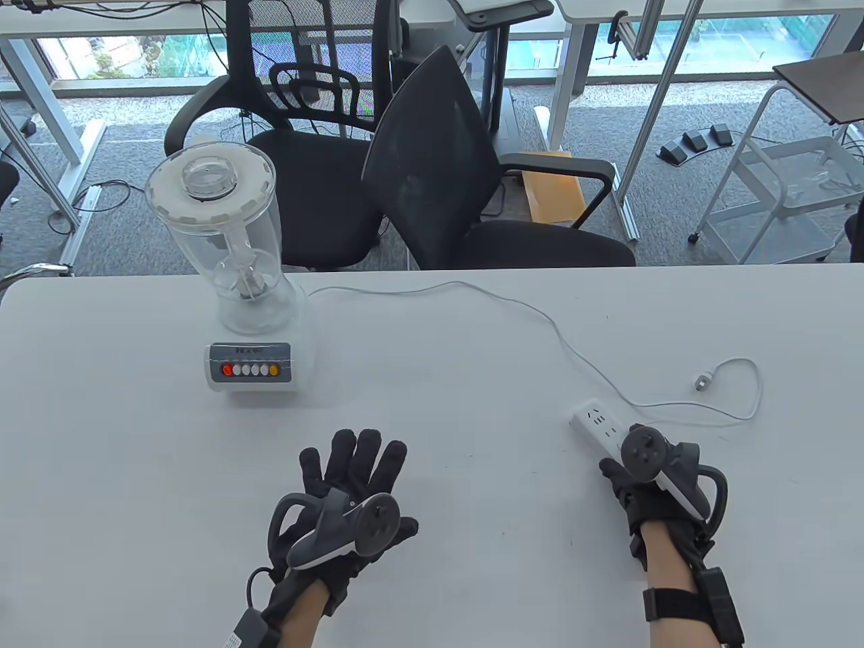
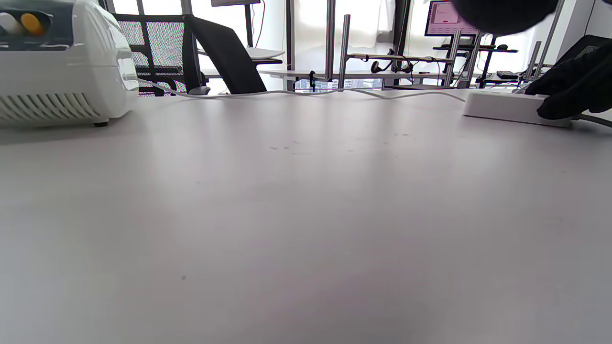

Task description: Plug the blender into the power strip

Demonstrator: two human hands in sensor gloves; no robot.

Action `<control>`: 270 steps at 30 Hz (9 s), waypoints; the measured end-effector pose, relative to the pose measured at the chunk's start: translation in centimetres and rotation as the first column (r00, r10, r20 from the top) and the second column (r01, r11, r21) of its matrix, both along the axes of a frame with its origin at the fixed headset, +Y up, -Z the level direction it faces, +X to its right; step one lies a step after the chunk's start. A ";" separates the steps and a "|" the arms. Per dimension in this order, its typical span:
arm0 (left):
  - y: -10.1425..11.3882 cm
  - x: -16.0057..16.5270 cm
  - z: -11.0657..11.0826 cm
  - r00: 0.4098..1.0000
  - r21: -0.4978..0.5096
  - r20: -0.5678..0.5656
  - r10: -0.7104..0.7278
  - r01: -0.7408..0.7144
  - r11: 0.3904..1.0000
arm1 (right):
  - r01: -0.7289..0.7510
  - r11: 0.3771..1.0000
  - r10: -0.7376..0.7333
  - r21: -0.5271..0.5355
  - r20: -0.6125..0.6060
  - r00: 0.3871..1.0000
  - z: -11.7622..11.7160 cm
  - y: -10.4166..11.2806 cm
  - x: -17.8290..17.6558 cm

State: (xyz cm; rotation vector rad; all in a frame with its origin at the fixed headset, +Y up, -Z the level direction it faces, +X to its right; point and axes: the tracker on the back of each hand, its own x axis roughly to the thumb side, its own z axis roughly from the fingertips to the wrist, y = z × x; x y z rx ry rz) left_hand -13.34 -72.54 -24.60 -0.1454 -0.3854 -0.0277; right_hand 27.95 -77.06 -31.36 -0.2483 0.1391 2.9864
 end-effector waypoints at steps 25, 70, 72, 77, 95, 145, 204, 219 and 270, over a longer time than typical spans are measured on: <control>0.0 0.0 0.0 1.000 -0.016 0.013 0.003 -0.003 1.000 | 0.082 0.992 -0.047 0.091 -0.331 0.942 0.3 1.3 -7.8; 0.0 0.3 0.0 1.000 -0.032 0.025 -0.009 0.009 0.999 | -0.064 0.996 -0.003 -0.061 -0.748 0.664 3.0 0.3 -17.4; 0.0 0.3 0.1 1.000 -0.033 0.025 -0.011 0.012 0.999 | -0.065 0.996 -0.004 -0.063 -0.747 0.665 3.0 0.2 -17.4; 0.0 0.3 0.0 1.000 -0.036 0.022 -0.013 0.014 0.999 | -0.097 0.992 0.006 -0.076 -0.755 0.656 3.2 0.2 -17.4; 0.4 -0.2 -0.1 1.000 -0.031 0.007 -0.004 0.004 1.000 | 0.117 0.993 -0.095 -0.009 -0.645 0.758 2.1 3.3 -13.9; 0.3 -1.5 -0.4 0.999 -0.059 -0.046 0.010 -0.013 0.998 | 0.352 0.936 -0.288 0.017 0.611 0.738 -12.3 4.8 10.5; 0.4 0.2 0.4 1.000 -0.068 0.017 0.004 -0.003 0.998 | 0.680 0.631 -0.775 0.373 0.343 0.531 -5.8 10.9 12.4; -0.2 1.3 0.6 0.998 -0.081 0.056 -0.011 0.015 0.997 | 0.755 0.457 -0.806 0.470 -0.141 0.575 -0.4 12.2 6.2; -1.7 4.4 0.7 0.966 -0.123 0.232 -0.118 0.150 0.981 | 0.421 0.854 -0.195 0.307 -0.561 0.804 4.9 4.0 -16.9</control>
